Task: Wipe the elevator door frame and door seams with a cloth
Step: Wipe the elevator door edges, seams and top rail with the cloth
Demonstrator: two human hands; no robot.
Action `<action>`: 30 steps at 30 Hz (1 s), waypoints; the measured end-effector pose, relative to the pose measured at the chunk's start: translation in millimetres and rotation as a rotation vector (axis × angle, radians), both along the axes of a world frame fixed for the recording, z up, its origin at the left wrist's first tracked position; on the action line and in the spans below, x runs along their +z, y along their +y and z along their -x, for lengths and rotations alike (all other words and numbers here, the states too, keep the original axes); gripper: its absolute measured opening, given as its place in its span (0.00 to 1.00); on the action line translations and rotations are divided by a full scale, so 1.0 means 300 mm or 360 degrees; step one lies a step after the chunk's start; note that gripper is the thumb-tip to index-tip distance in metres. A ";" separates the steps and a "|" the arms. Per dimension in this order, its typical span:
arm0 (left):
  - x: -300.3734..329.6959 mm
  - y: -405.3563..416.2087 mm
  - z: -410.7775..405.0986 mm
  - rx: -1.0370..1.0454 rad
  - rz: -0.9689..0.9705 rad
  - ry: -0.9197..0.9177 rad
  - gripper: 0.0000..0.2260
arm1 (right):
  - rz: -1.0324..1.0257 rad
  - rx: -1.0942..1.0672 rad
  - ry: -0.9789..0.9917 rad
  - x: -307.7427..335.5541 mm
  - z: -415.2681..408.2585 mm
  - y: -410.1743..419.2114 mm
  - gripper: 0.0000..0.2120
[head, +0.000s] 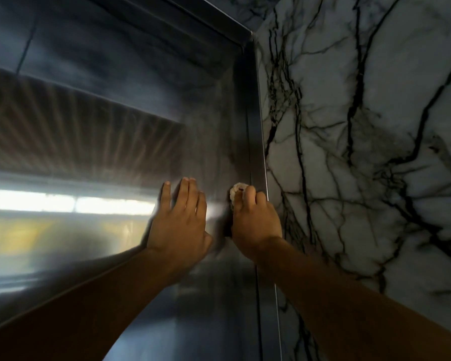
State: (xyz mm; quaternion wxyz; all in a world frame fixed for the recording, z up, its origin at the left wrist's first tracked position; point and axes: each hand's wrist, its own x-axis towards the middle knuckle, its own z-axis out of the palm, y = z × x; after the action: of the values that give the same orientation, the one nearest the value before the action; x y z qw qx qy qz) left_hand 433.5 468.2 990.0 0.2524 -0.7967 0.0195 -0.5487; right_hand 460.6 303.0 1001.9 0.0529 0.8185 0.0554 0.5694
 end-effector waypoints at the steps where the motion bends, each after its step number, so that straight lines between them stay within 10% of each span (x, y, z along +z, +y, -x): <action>1: -0.013 0.002 -0.004 -0.0004 0.0003 -0.0013 0.37 | 0.0004 -0.0023 -0.0002 -0.009 -0.002 0.000 0.35; 30: -0.652 -0.060 -0.113 -0.0097 0.0016 -0.0171 0.40 | 0.0068 -0.0098 -0.0212 -0.567 -0.040 -0.012 0.32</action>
State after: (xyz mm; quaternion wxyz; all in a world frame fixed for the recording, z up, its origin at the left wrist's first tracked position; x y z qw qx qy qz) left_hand 467.3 450.2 794.4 0.2322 -0.7664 0.0275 -0.5983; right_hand 472.5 299.3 831.7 0.0915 0.7787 0.0388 0.6195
